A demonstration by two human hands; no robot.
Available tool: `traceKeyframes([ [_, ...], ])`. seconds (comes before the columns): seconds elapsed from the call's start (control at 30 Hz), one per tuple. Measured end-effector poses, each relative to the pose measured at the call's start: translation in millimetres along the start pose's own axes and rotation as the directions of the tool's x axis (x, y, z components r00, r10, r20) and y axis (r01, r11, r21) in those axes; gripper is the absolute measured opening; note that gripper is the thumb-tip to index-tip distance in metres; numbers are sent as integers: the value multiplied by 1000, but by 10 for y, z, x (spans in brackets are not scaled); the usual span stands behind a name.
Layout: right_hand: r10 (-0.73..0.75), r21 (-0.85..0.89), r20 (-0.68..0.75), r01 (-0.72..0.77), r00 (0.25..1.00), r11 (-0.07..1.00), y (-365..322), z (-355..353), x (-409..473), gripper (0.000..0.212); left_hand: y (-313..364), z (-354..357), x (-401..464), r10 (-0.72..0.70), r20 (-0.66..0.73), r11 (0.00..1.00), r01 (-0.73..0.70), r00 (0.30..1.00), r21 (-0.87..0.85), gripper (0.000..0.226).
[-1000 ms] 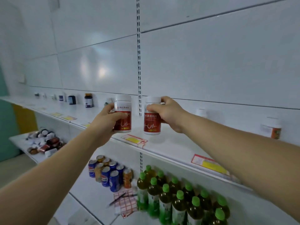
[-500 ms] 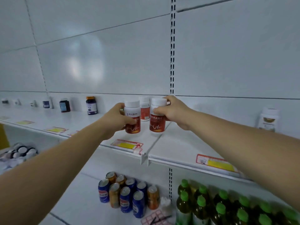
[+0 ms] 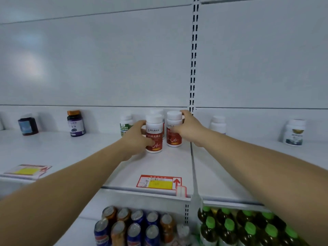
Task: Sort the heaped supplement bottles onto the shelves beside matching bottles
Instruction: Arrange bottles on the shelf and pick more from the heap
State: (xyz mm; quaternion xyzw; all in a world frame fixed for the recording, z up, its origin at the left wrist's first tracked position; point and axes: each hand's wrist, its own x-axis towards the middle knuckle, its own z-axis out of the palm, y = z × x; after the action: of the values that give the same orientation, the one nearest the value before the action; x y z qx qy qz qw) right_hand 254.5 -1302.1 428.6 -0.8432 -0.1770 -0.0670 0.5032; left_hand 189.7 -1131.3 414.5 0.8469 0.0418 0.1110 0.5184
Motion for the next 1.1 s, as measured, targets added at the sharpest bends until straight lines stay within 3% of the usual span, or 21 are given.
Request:
traceKeyframes([
  [0.47, -47, -182, -115, 26, 992, 983, 173, 127, 360, 53, -91, 77, 368, 27, 41, 1000, -28, 999, 7, 75],
  [0.7, -25, -219, -71, 8, 997, 976, 134, 131, 354, 60, -73, 54, 381, 7, 63, 999, -9, 998, 35, 70],
  [0.9, -47, -337, -86, 15, 995, 941, -161, -17, 350, 59, -14, -171, 272, -28, 107, 981, 6, 994, 195, 84],
  [1.0, -110, -451, -78, 63, 991, 890, -509, -54, 325, 61, 6, -470, 97, -14, 109, 961, -17, 994, 277, 81],
  [1.1, -159, -553, 19, 143, 987, 821, -923, 167, 212, 61, -24, -911, -219, 50, 107, 901, -91, 993, 425, 72],
])
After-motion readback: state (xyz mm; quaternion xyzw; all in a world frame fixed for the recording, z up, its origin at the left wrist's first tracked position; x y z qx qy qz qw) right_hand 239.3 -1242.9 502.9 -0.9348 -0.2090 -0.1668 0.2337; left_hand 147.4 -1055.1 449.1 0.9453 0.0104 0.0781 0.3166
